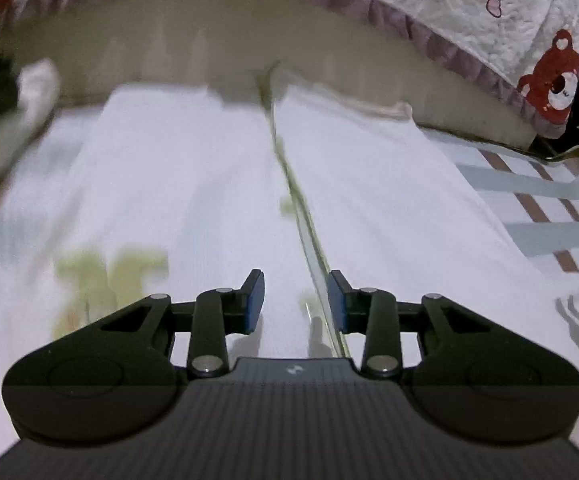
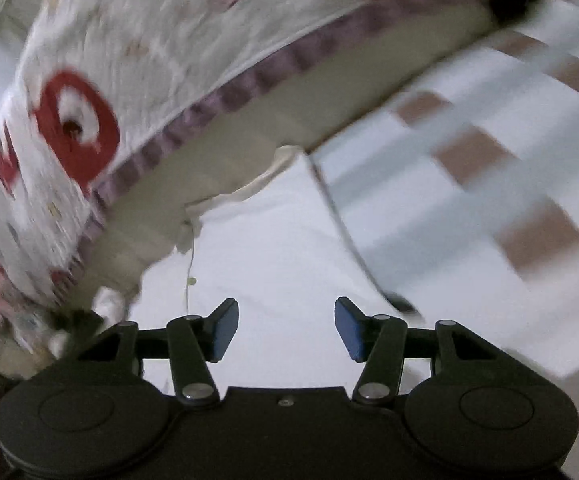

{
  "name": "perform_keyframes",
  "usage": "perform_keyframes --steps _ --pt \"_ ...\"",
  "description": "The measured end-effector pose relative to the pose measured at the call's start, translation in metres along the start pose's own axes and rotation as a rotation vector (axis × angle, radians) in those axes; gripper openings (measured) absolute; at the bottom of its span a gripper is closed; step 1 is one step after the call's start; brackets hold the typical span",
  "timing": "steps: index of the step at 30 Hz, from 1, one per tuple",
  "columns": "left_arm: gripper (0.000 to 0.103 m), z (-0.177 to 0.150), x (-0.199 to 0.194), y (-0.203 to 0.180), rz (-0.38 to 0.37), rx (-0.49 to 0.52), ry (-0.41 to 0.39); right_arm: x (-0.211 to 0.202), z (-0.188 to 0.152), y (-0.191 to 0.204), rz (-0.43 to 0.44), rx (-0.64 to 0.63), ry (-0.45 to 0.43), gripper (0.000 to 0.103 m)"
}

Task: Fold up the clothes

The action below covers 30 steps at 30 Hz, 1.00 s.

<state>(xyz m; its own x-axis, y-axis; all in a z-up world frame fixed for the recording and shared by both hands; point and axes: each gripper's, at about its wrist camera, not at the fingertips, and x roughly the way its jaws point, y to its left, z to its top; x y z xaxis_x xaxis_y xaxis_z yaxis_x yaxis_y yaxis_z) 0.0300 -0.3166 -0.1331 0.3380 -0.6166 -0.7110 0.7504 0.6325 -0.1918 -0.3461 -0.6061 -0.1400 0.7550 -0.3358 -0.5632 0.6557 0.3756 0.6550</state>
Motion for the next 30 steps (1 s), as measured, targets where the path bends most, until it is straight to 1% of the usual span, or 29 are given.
perform_keyframes --steps 1,3,4,6,8,10,12,13,15,17,19,20,22,23,25,26,27,28,29,30 --pt "0.034 -0.011 -0.002 -0.004 -0.005 -0.018 0.021 -0.02 -0.003 -0.015 -0.022 0.037 -0.027 0.059" --pt "0.034 -0.032 -0.006 -0.022 -0.012 0.004 0.051 -0.057 -0.008 -0.044 -0.066 0.121 -0.087 0.059" --pt "0.034 -0.04 -0.008 -0.035 -0.033 0.03 0.058 -0.073 -0.008 -0.06 -0.074 0.183 -0.119 0.059" --pt "0.035 -0.052 -0.014 -0.058 -0.075 0.075 0.061 -0.095 -0.007 -0.083 -0.07 0.262 -0.147 0.059" --pt "0.04 -0.061 -0.022 -0.078 -0.095 0.111 0.053 -0.108 -0.001 -0.098 -0.088 0.303 -0.106 0.061" --pt "0.04 -0.065 -0.029 -0.088 -0.1 0.144 0.059 -0.119 0.006 -0.109 -0.11 0.333 -0.054 0.063" --pt "0.04 -0.076 -0.037 -0.095 -0.125 0.178 0.087 -0.122 0.013 -0.118 -0.098 0.366 -0.019 0.063" --pt "0.042 -0.082 -0.041 -0.099 -0.139 0.195 0.102 -0.122 0.016 -0.12 -0.11 0.367 -0.002 0.063" --pt "0.042 -0.094 -0.048 -0.106 -0.165 0.229 0.131 -0.118 0.022 -0.121 -0.159 0.352 0.033 0.063" --pt "0.048 -0.106 -0.056 -0.114 -0.191 0.263 0.161 -0.111 0.025 -0.116 -0.213 0.283 0.05 0.063" --pt "0.05 -0.118 -0.063 -0.121 -0.217 0.297 0.19 -0.102 0.022 -0.114 -0.222 0.231 0.067 0.063" --pt "0.055 -0.124 -0.067 -0.125 -0.23 0.314 0.205 -0.096 0.018 -0.113 -0.22 0.205 0.069 0.063" --pt "0.06 -0.137 -0.074 -0.132 -0.256 0.348 0.235 -0.085 0.01 -0.109 -0.213 0.152 0.063 0.063" --pt "0.062 -0.143 -0.078 -0.136 -0.27 0.365 0.25 -0.08 0.004 -0.105 -0.227 0.102 0.053 0.063" --pt "0.062 -0.148 -0.075 -0.138 -0.228 0.388 0.253 -0.078 -0.006 -0.101 -0.277 -0.015 0.032 0.063" --pt "0.062 -0.15 -0.074 -0.139 -0.206 0.399 0.254 -0.08 -0.011 -0.102 -0.3 -0.052 0.015 0.063" --pt "0.062 -0.152 -0.072 -0.141 -0.183 0.411 0.255 -0.082 -0.015 -0.106 -0.31 -0.06 -0.005 0.063" --pt "0.063 -0.155 -0.071 -0.142 -0.161 0.422 0.256 -0.084 -0.018 -0.113 -0.301 -0.045 -0.019 0.063" --pt "0.052 -0.157 -0.069 -0.143 -0.139 0.433 0.257 -0.085 -0.02 -0.121 -0.286 -0.018 -0.021 0.063" --pt "0.036 -0.159 -0.068 -0.144 -0.116 0.444 0.257 -0.085 -0.021 -0.129 -0.272 0.013 -0.019 0.063"
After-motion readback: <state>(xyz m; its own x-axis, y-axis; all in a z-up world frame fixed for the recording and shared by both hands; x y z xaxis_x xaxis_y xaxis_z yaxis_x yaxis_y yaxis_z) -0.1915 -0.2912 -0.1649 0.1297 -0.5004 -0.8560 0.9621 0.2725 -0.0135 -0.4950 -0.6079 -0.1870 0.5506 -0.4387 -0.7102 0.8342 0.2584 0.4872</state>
